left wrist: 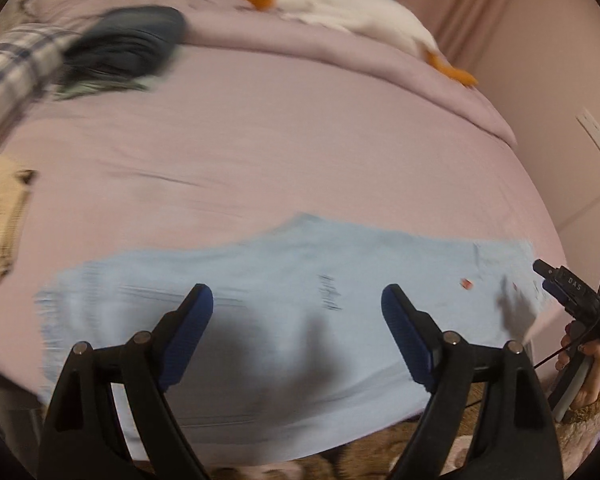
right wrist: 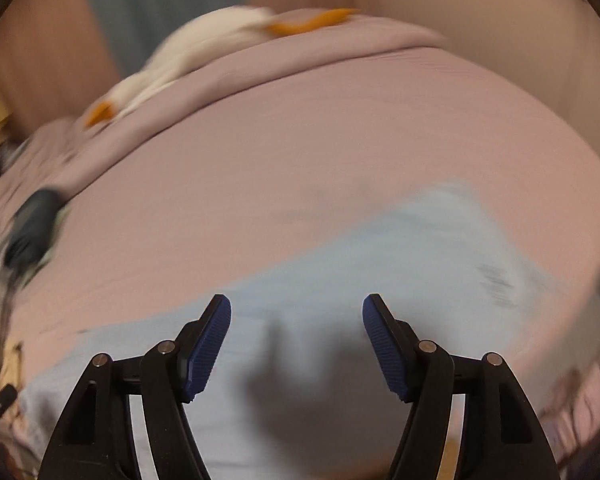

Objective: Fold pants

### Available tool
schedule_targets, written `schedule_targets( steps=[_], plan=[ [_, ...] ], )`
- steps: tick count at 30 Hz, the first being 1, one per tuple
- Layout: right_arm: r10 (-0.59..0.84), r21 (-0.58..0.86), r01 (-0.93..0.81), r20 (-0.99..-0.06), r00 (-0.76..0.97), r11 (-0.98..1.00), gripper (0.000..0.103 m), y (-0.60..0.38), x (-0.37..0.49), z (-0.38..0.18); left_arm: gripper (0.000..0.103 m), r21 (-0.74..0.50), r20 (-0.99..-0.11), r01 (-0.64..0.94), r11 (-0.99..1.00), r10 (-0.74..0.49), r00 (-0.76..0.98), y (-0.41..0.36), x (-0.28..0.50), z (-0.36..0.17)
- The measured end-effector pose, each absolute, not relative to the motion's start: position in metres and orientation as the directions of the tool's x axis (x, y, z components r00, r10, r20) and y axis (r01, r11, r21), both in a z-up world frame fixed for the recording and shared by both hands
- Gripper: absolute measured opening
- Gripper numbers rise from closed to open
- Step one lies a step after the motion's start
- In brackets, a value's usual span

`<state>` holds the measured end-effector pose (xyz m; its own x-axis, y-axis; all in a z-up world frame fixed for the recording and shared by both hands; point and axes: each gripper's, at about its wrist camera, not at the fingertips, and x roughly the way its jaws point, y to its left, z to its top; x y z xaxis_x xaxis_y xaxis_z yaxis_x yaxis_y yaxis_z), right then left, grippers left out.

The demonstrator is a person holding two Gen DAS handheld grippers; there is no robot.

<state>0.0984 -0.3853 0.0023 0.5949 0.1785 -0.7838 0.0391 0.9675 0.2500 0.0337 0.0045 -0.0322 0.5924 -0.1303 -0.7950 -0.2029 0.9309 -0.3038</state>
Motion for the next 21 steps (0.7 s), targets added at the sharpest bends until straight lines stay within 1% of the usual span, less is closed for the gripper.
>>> schedule_targets(
  steps=[2, 4, 5, 7, 8, 9, 10, 12, 13, 14, 15, 16, 17, 20, 21],
  plan=[
    [0.114, 0.244, 0.138, -0.789, 0.604, 0.96, 0.068, -0.421, 0.089, -0.006, 0.08, -0.329, -0.806, -0.155, 0.931, -0.192, 0.559, -0.012, 0.046, -0.047],
    [0.065, 0.245, 0.231, -0.804, 0.591, 0.942, 0.068, -0.45, 0.083, -0.017, 0.062, -0.337, -0.828, -0.125, 0.933, -0.23, 0.512, -0.029, 0.058, -0.061],
    [0.033, 0.239, 0.281, -0.813, 0.581, 0.93, 0.068, -0.464, 0.08, -0.023, 0.058, -0.336, -0.836, -0.116, 0.935, -0.24, 0.493, -0.034, 0.061, -0.067],
    [0.0, 0.233, 0.331, -0.818, 0.575, 0.915, 0.068, -0.483, 0.078, -0.03, 0.045, -0.334, -0.856, -0.113, 0.936, -0.251, 0.453, -0.04, 0.069, -0.083],
    [-0.008, 0.24, 0.352, -0.815, 0.579, 0.905, 0.068, -0.492, 0.077, -0.034, 0.042, -0.329, -0.865, -0.115, 0.937, -0.25, 0.435, -0.042, 0.071, -0.091],
    [-0.002, 0.259, 0.362, -0.811, 0.585, 0.895, 0.063, -0.497, 0.078, -0.036, 0.036, -0.314, -0.875, -0.124, 0.941, -0.236, 0.423, -0.042, 0.073, -0.098],
    [0.022, 0.297, 0.367, -0.803, 0.595, 0.882, 0.057, -0.504, 0.078, -0.039, 0.035, -0.295, -0.878, -0.128, 0.947, -0.217, 0.426, -0.044, 0.073, -0.101],
    [0.055, 0.35, 0.375, -0.79, 0.611, 0.859, 0.053, -0.51, 0.08, -0.042, 0.035, -0.289, -0.876, -0.119, 0.95, -0.212, 0.433, -0.045, 0.073, -0.099],
    [0.063, 0.365, 0.376, -0.783, 0.619, 0.852, 0.048, -0.51, 0.083, -0.045, 0.035, -0.293, -0.876, -0.12, 0.948, -0.216, 0.431, -0.044, 0.074, -0.1],
    [0.065, 0.365, 0.377, -0.787, 0.614, 0.851, 0.04, -0.512, 0.087, -0.049, 0.035, -0.301, -0.875, -0.125, 0.945, -0.222, 0.429, -0.042, 0.074, -0.1],
    [0.062, 0.354, 0.383, -0.798, 0.599, 0.853, 0.014, -0.513, 0.091, -0.053, 0.035, -0.31, -0.874, -0.13, 0.942, -0.228, 0.429, -0.041, 0.074, -0.1],
    [0.054, 0.339, 0.389, -0.808, 0.586, 0.856, 0.004, -0.511, 0.094, -0.057, 0.035, -0.317, -0.873, -0.135, 0.939, -0.233, 0.429, -0.039, 0.073, -0.101],
    [0.043, 0.328, 0.396, -0.813, 0.581, 0.857, 0.004, -0.512, 0.096, -0.055, 0.035, -0.318, -0.872, -0.135, 0.939, -0.234, 0.429, -0.04, 0.071, -0.102],
    [0.039, 0.351, 0.398, -0.79, 0.612, 0.848, 0.003, -0.515, 0.089, -0.047, 0.034, -0.314, -0.875, -0.133, 0.94, -0.232, 0.424, -0.043, 0.069, -0.101],
    [0.044, 0.36, 0.398, -0.785, 0.617, 0.844, 0.003, -0.521, 0.088, -0.046, 0.036, -0.309, -0.877, -0.133, 0.942, -0.228, 0.423, -0.043, 0.068, -0.1]
  ],
)
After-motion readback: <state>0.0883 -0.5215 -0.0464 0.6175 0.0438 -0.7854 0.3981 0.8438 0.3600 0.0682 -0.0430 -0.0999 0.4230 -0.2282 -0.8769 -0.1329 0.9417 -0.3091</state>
